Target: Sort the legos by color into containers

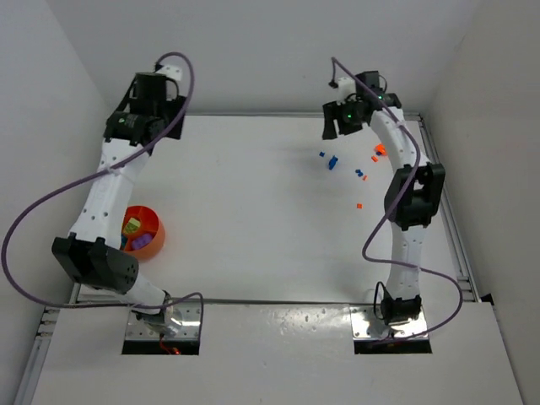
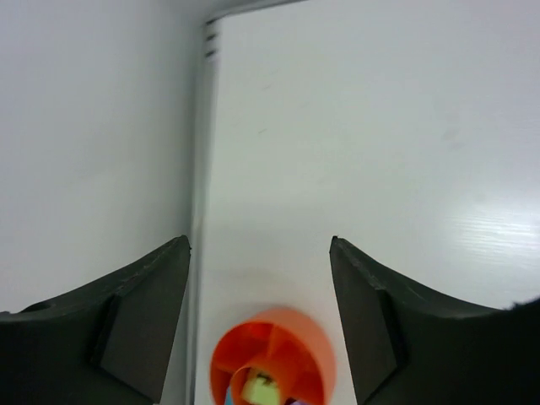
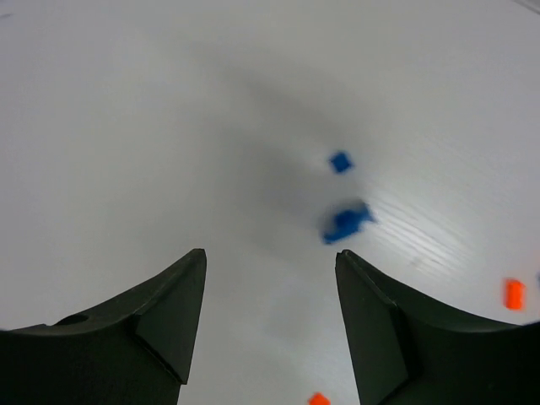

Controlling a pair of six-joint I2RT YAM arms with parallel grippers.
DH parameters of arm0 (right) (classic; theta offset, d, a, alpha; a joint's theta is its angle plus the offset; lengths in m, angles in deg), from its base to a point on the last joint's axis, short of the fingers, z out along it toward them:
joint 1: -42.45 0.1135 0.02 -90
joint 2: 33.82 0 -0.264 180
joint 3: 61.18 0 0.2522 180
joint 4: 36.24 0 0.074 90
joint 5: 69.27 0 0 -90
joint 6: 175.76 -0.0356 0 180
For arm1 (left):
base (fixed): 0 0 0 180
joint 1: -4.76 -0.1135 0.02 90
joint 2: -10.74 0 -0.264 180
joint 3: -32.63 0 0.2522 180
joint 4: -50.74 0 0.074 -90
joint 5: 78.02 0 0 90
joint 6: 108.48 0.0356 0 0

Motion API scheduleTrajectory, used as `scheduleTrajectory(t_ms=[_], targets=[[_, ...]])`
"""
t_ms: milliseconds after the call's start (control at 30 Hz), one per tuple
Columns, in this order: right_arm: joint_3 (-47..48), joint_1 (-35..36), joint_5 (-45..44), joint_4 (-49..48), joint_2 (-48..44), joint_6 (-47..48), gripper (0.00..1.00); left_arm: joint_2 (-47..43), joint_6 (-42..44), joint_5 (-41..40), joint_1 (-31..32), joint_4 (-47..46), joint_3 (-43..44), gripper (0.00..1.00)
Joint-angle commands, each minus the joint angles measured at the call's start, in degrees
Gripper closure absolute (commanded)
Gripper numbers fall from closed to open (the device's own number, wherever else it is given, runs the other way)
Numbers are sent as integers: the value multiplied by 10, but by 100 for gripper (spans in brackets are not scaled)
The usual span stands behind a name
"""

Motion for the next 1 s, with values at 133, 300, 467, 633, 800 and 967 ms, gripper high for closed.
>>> scheduleTrajectory(t_ms=[133,300,467,633,800,967], targets=[[52,-117,-148,-52,59,-14,37,75,-8,106,123,50,58,23],[106,-199,-167,-73,116,-60,31,75,-2,143,143,14,43,20],[116,-243,-114,-73,154,-121,41,86,4,124,150,7,43,20],[110,-264,-113,-85,172,-142,43,86,4,114,155,7,38,20],[110,-281,-51,-90,193,-166,43,92,4,105,160,7,27,19],[110,-287,-7,-90,206,-172,44,97,4,82,166,7,21,19]])
